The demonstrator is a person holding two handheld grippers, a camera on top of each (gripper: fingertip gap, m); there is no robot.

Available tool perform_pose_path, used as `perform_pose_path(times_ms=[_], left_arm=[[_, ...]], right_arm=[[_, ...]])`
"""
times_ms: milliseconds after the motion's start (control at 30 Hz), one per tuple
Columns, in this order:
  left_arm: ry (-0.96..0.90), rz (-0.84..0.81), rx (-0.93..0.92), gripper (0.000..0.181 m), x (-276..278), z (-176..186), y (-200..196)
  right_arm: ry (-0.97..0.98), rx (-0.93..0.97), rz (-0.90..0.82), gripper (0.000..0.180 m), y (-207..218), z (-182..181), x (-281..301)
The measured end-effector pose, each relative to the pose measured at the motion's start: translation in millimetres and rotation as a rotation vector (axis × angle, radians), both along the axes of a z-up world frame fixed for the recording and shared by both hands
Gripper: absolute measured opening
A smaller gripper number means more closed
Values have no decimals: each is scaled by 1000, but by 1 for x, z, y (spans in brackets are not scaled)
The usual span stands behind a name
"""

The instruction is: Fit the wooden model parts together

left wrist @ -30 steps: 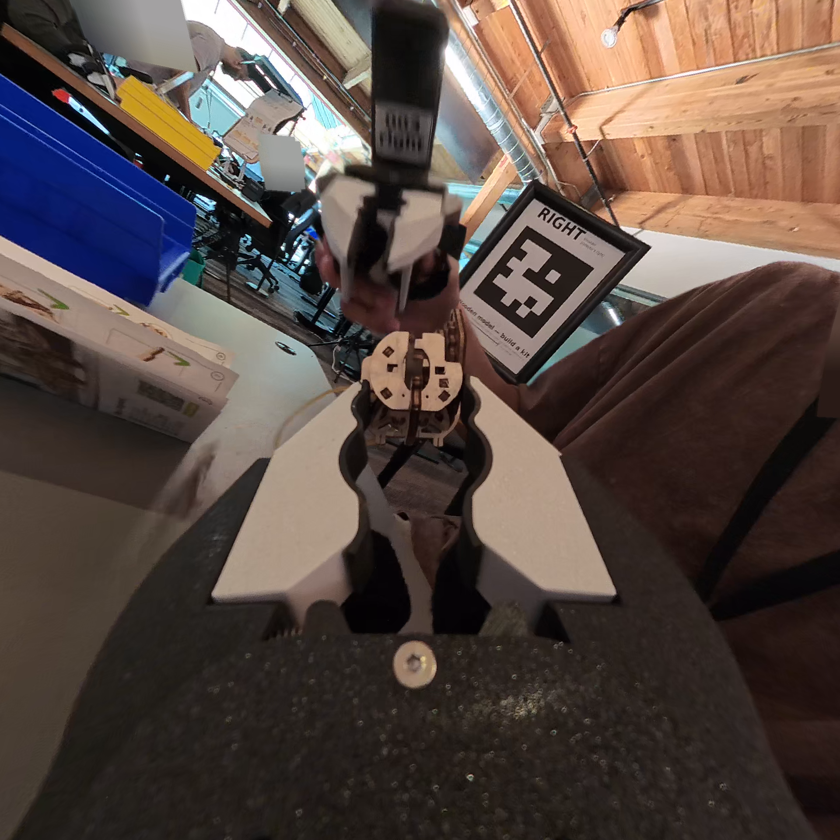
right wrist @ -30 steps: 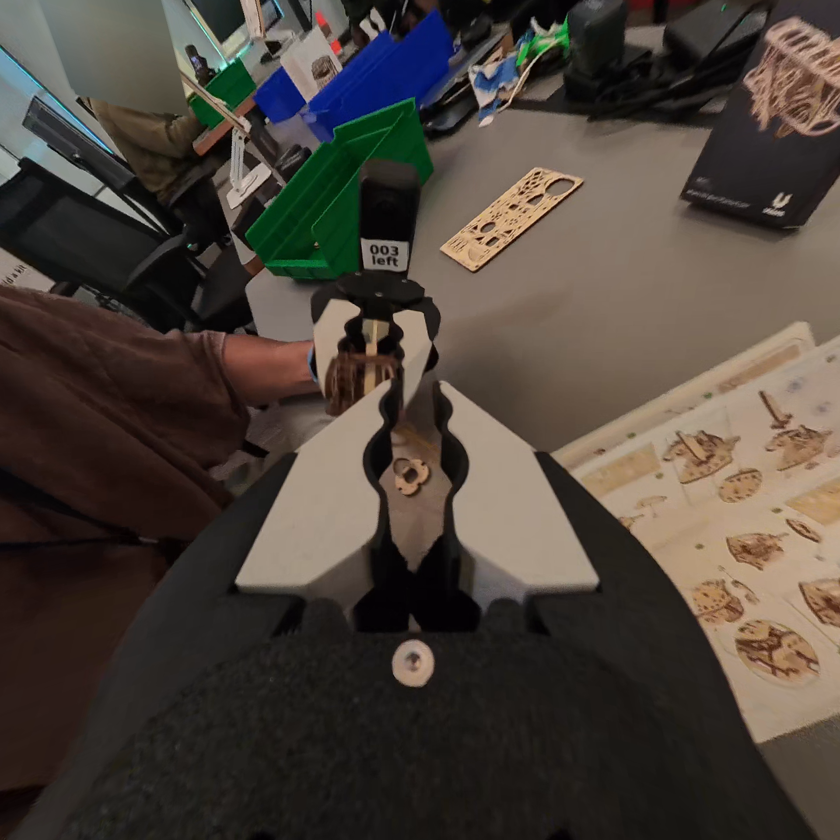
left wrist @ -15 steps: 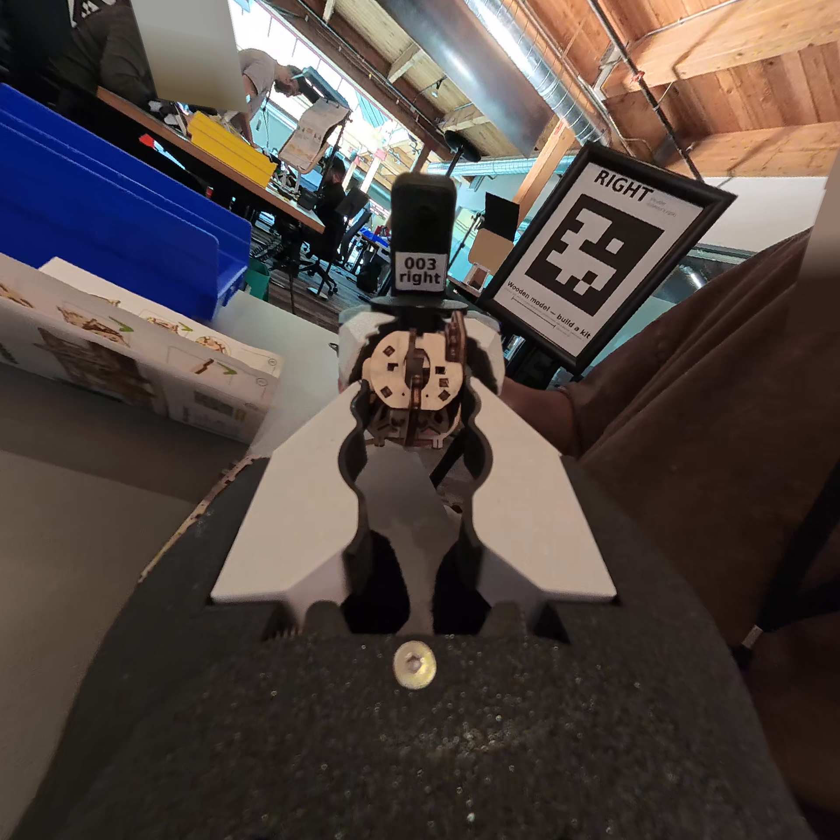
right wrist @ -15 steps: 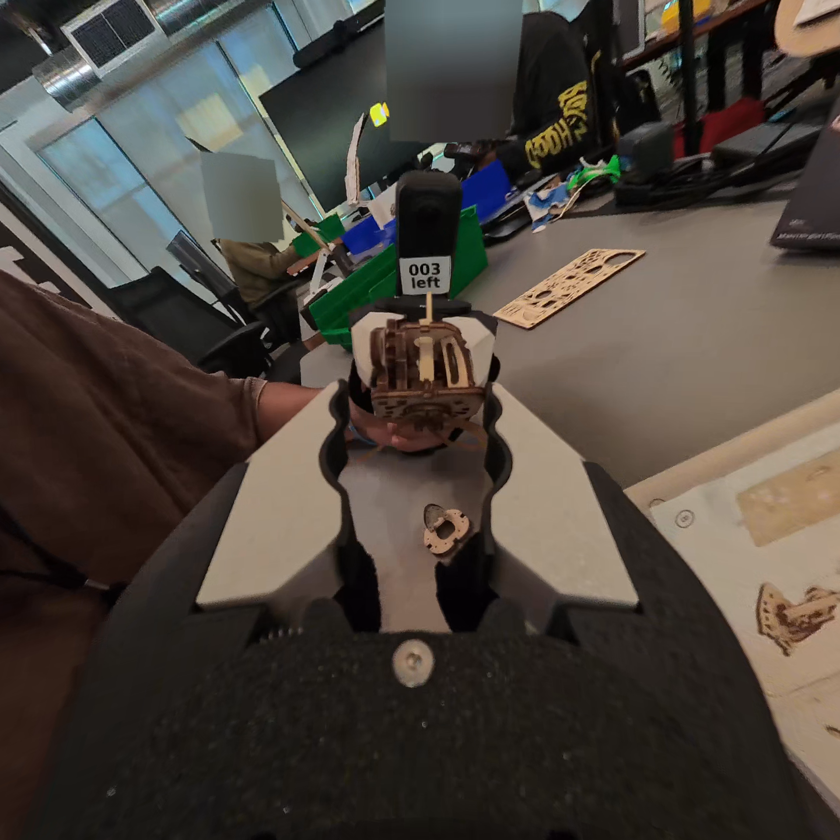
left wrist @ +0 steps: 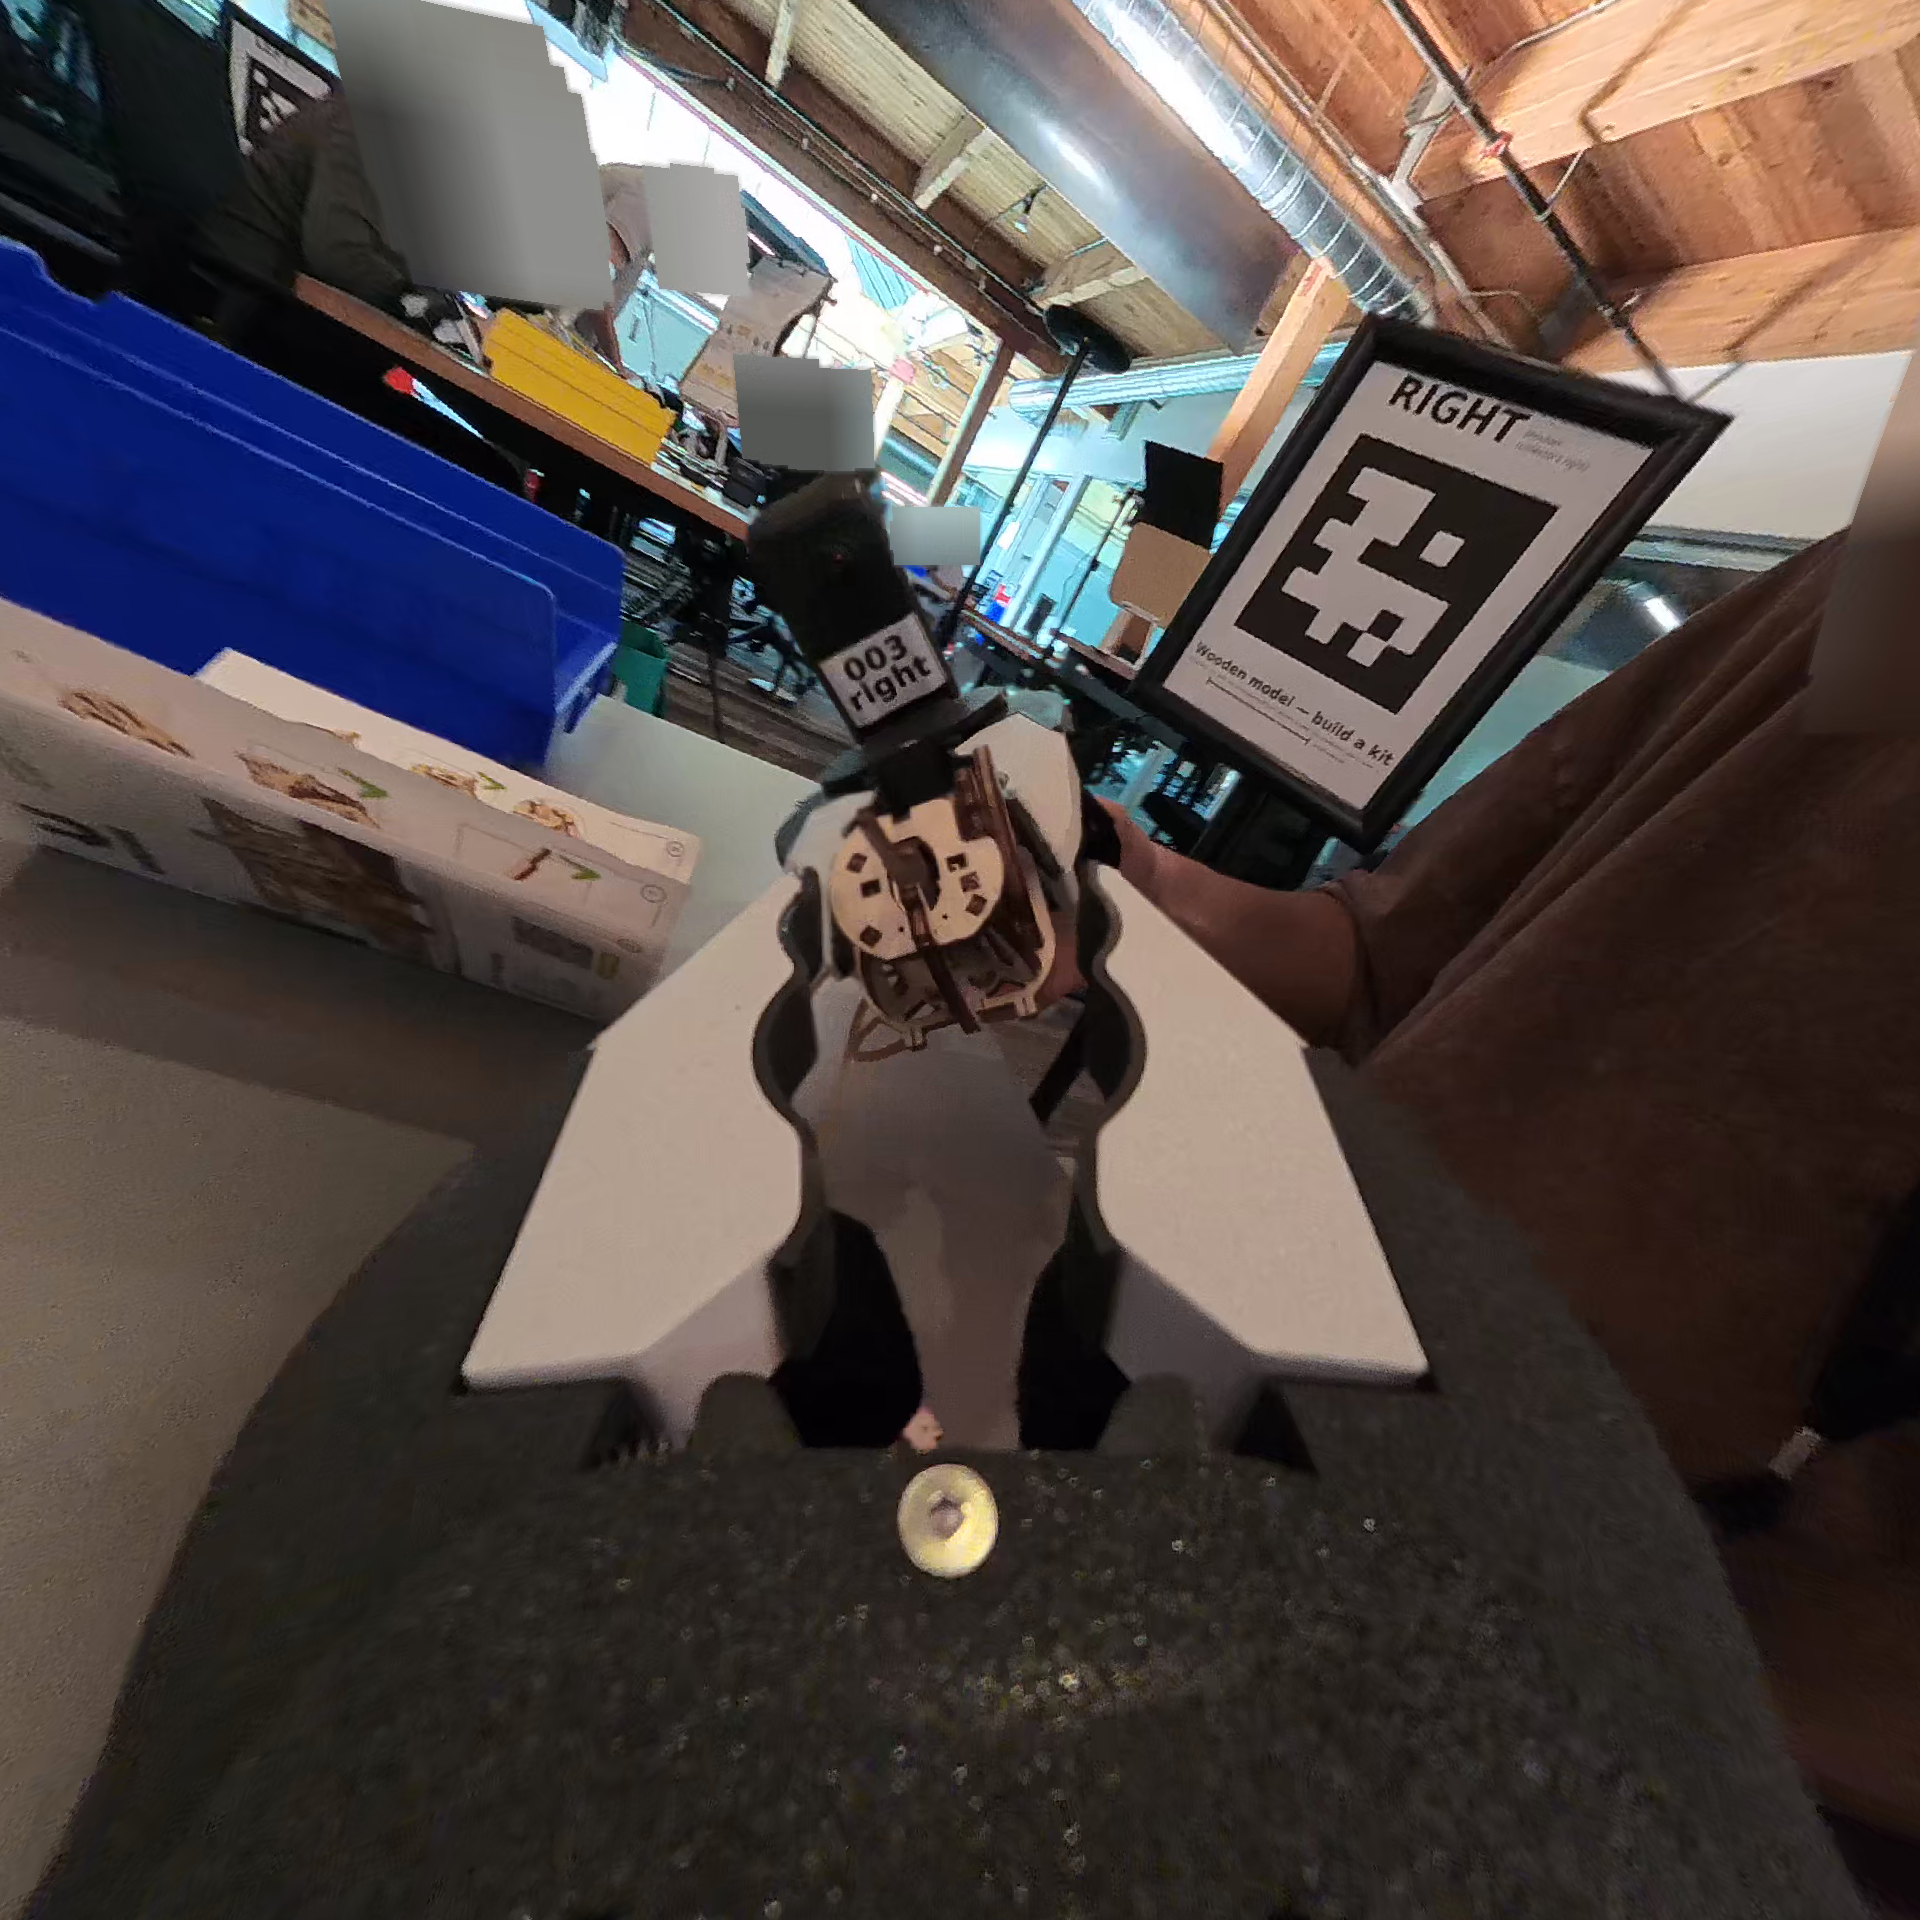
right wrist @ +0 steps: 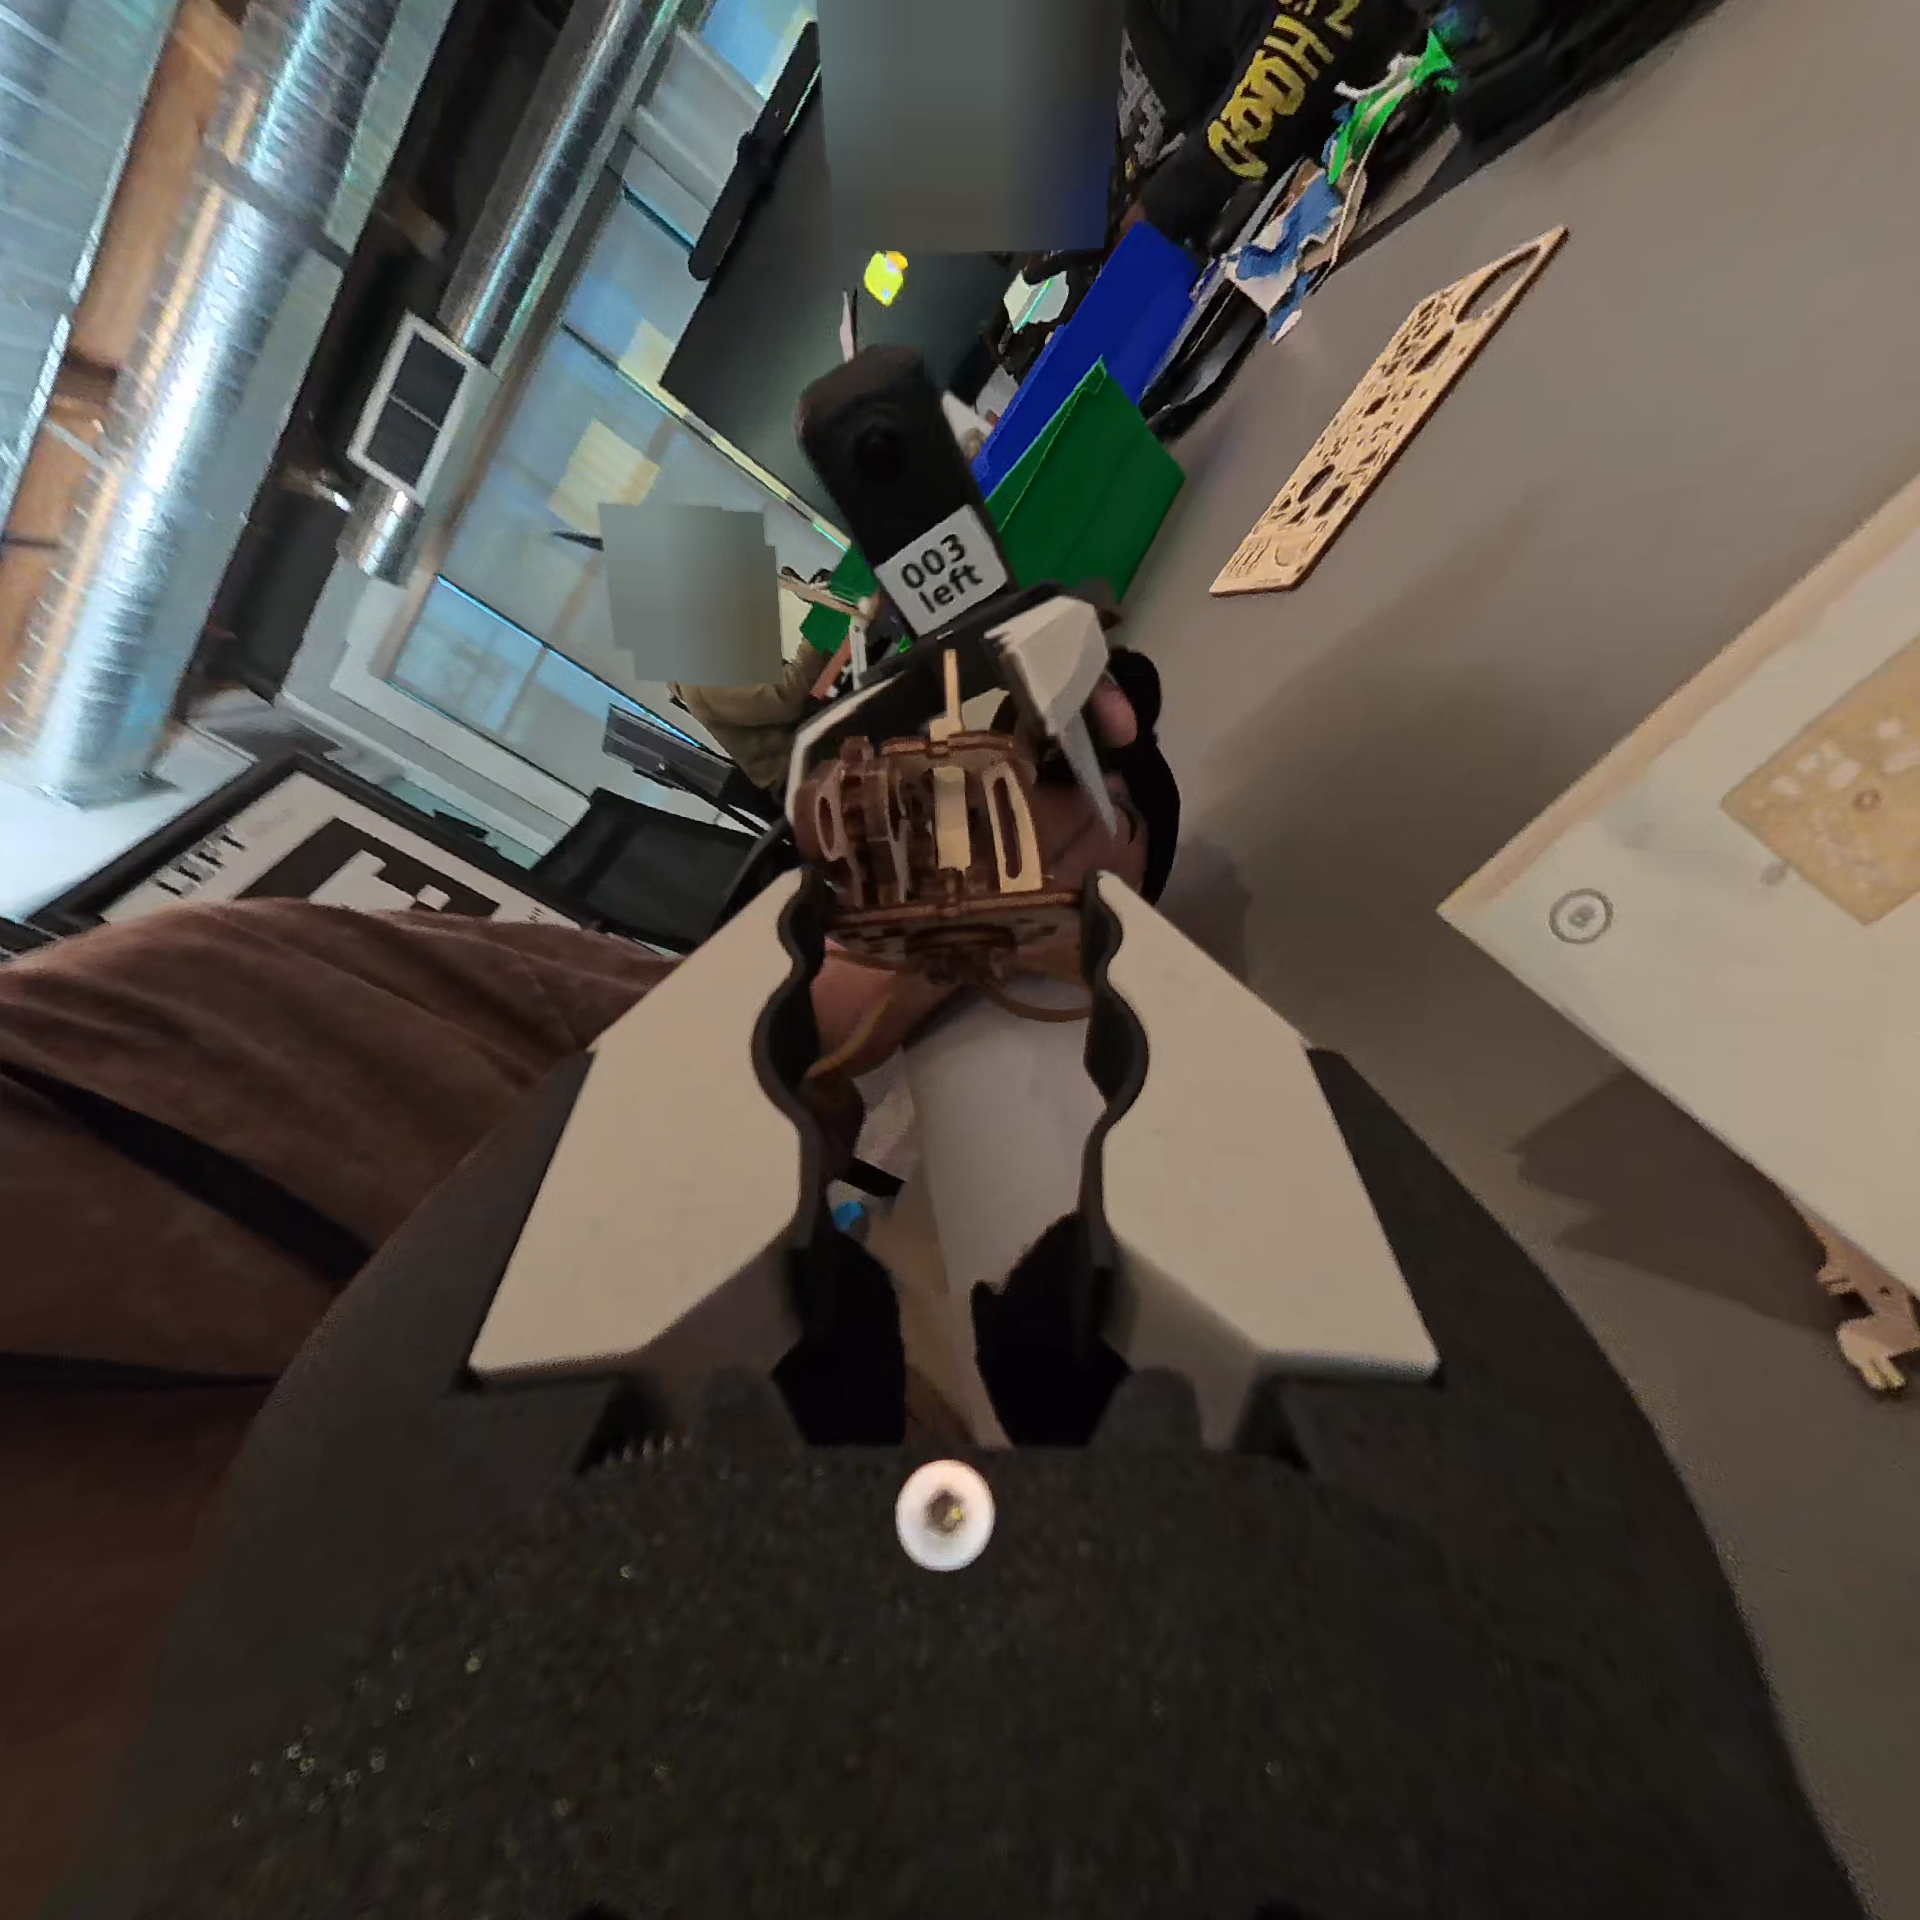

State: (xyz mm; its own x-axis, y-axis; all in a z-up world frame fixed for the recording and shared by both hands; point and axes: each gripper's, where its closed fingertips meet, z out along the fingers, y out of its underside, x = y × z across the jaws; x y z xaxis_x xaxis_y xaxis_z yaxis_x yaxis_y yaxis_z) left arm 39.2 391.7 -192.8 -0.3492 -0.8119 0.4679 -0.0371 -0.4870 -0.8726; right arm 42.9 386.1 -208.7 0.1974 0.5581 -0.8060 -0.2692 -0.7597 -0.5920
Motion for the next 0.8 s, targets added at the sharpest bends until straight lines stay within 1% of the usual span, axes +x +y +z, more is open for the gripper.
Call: perform_pose_path(times_ms=[67,133,200,233,300,367,467,533,633,667,767,800], left_arm=[[20,54,92,55,-1,-2,5],[76,129,275,63,1,-9,6],[112,217,481,66,2,-13,5],[103,255,556,66,2,-11,3],[85,312,640,64,2,-6,1],[95,317,657,68,4,-8,0],[93,300,631,75,6,-9,-4],[91,289,610,74,7,-10,-5],[110,293,626,65,9,-14,-5],[120,299,639,59,9,-16,-5],[139,326,658,49,8,-17,-1],[138,322,658,49,8,-17,-1]], right_arm=[[58,-62,-10,48,1,2,3],[134,-152,-13,49,2,4,7],[247,-242,-11,48,3,9,11],[298,-277,-11,49,3,11,13],[377,-332,-9,48,3,11,14],[450,-382,-12,48,4,12,13],[519,-442,-15,48,4,8,9],[543,-475,-11,47,4,5,4],[570,-496,-2,48,3,4,-2],[571,-495,-2,48,3,4,-3],[561,-494,11,48,1,4,-8],[561,-496,11,48,1,4,-8]])
